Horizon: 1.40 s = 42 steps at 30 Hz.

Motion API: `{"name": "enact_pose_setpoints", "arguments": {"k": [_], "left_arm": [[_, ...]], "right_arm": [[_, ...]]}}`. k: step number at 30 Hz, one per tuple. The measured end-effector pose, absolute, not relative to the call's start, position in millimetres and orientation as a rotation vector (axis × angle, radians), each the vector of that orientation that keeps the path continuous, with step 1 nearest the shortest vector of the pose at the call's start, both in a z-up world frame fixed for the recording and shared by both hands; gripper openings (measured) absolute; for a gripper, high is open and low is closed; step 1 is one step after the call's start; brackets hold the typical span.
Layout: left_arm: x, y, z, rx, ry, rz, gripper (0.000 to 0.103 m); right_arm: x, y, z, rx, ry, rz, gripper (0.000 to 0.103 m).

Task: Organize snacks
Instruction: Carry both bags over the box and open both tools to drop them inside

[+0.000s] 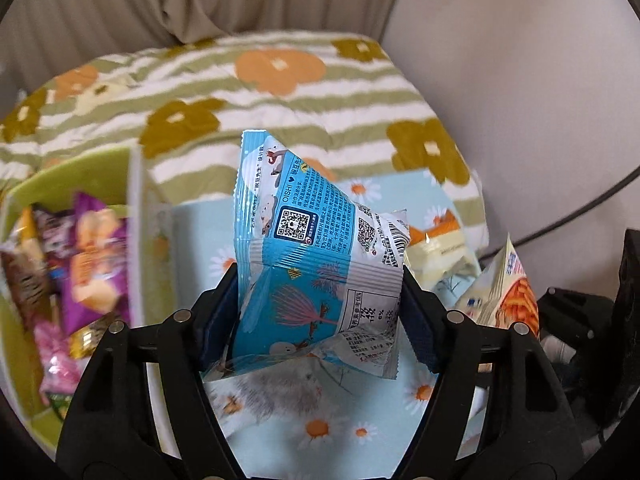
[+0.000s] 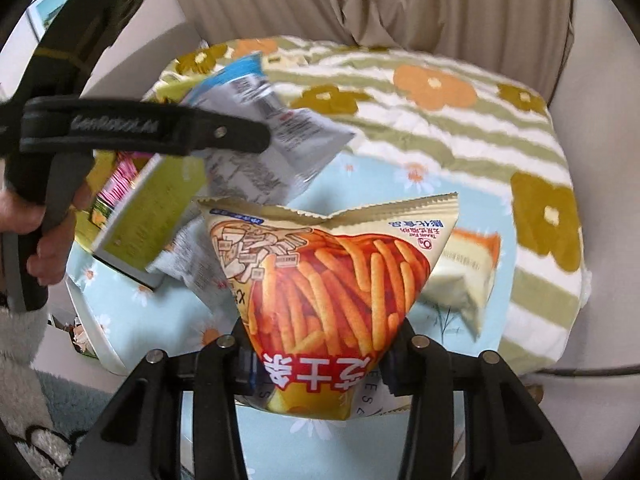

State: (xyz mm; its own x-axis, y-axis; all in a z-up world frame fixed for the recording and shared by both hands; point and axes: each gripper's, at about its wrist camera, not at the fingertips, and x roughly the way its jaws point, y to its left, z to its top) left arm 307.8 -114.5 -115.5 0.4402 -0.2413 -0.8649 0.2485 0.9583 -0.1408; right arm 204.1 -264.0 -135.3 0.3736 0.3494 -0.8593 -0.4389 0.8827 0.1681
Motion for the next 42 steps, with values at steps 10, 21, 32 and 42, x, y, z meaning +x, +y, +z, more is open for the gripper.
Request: {"name": "enact_pose_setpoints", "arguments": {"k": [10, 21, 32, 42], "left_arm": [[262, -6, -57, -0.088, 0.963, -0.136, 0.070], [237, 136, -70, -0.127, 1.003, -0.082, 0.070], [241, 172, -112, -0.021, 1.073, -0.157, 0.103], [232, 205, -103, -0.056, 1.033, -0.184, 0.103]], "right_arm": [[211, -190, -68, -0.144, 0.931, 0.610, 0.041], [214, -79, -59, -0.102, 0.902, 0.630, 0.041], [216, -26, -71, -0.069, 0.932, 0.538, 0.041], [221, -5, -81, -0.052, 0.989, 0.466, 0.041]]}}
